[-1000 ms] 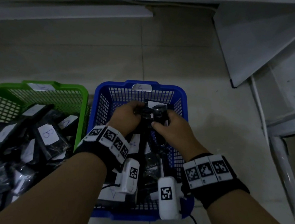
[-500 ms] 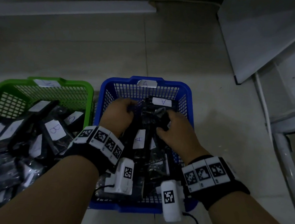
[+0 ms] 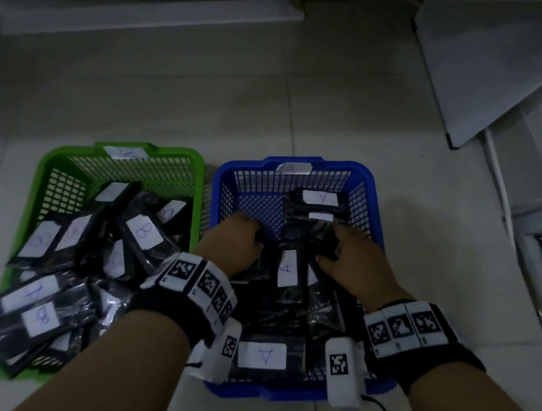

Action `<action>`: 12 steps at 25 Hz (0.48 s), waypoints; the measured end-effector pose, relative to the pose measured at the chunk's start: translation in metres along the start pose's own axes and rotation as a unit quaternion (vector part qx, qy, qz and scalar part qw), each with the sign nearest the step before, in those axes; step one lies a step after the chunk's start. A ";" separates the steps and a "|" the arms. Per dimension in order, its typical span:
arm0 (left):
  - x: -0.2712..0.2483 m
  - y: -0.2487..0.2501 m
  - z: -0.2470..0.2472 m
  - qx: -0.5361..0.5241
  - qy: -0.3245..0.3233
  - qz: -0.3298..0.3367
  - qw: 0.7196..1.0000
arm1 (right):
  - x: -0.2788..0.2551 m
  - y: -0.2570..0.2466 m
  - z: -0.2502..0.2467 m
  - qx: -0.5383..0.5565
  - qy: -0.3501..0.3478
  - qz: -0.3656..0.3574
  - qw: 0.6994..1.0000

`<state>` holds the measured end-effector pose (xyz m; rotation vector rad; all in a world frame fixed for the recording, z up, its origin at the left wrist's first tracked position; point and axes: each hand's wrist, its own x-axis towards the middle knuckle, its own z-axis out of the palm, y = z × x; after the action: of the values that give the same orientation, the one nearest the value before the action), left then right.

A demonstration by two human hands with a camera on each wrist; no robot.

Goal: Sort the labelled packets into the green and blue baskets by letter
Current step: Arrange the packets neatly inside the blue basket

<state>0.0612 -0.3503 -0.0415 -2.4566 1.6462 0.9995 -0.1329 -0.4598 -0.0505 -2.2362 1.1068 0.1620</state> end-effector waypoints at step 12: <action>-0.015 0.027 -0.001 0.199 0.029 -0.114 0.973 | 0.002 0.004 -0.002 0.042 -0.028 -0.068 0.996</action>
<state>0.0352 -0.3499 -0.0244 -2.3447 1.3708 0.5134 -0.1350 -0.4639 -0.0521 -2.2088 0.9117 0.1191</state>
